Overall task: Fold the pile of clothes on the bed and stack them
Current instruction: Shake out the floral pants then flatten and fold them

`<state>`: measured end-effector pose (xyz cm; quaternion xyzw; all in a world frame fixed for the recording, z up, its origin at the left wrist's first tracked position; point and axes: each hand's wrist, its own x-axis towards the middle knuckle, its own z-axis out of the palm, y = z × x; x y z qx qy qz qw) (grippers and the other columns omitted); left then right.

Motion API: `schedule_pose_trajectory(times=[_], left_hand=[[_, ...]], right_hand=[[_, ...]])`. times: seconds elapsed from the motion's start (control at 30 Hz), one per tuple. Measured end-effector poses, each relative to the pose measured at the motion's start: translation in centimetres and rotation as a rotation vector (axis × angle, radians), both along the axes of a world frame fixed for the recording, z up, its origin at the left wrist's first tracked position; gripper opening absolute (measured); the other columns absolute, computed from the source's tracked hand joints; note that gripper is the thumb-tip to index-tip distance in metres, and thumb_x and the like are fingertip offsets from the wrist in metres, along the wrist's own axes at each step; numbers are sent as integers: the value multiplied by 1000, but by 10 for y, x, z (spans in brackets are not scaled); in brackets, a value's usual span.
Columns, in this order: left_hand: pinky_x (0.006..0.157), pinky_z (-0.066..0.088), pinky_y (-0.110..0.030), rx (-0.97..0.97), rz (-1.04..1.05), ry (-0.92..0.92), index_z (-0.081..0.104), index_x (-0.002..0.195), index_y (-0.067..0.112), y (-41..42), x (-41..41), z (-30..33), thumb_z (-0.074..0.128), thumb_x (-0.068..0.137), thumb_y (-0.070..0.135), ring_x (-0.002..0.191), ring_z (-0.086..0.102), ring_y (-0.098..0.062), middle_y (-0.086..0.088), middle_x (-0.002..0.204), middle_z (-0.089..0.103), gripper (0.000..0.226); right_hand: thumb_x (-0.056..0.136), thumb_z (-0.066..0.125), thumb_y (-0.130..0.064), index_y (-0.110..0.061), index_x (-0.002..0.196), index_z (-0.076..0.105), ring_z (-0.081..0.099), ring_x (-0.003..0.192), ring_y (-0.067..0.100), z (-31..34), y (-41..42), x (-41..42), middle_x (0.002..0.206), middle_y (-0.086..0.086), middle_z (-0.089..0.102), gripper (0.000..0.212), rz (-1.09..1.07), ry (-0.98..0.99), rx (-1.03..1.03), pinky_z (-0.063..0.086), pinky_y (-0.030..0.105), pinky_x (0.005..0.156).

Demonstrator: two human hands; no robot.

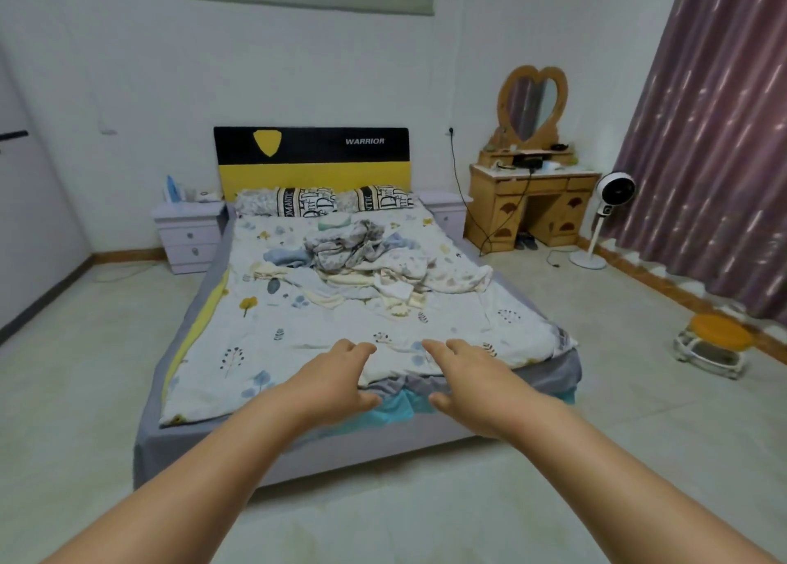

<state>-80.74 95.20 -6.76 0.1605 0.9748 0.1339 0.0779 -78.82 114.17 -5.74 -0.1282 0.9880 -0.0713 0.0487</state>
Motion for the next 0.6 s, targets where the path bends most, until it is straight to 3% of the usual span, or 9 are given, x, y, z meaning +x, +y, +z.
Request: schedule_pose_trajectory(times=[0.37, 0.6], left_hand=[[100, 39, -31, 54, 44, -22, 19, 146, 23, 17, -144, 3, 57, 88, 41, 127, 43, -22, -3, 149, 26, 72], [99, 38, -30, 55, 129, -92, 21, 146, 24, 15, -217, -9, 55, 88, 48, 124, 46, -21, -3, 148, 28, 72]], right_hand=[[93, 49, -35, -22, 144, 23, 29, 132, 30, -4, 11, -135, 146, 10, 28, 59, 40, -59, 62, 31, 41, 106], [94, 46, -38, -19, 140, 32, 37, 127, 30, -11, 22, -228, 140, 9, 36, 52, 94, -117, 50, 36, 42, 102]])
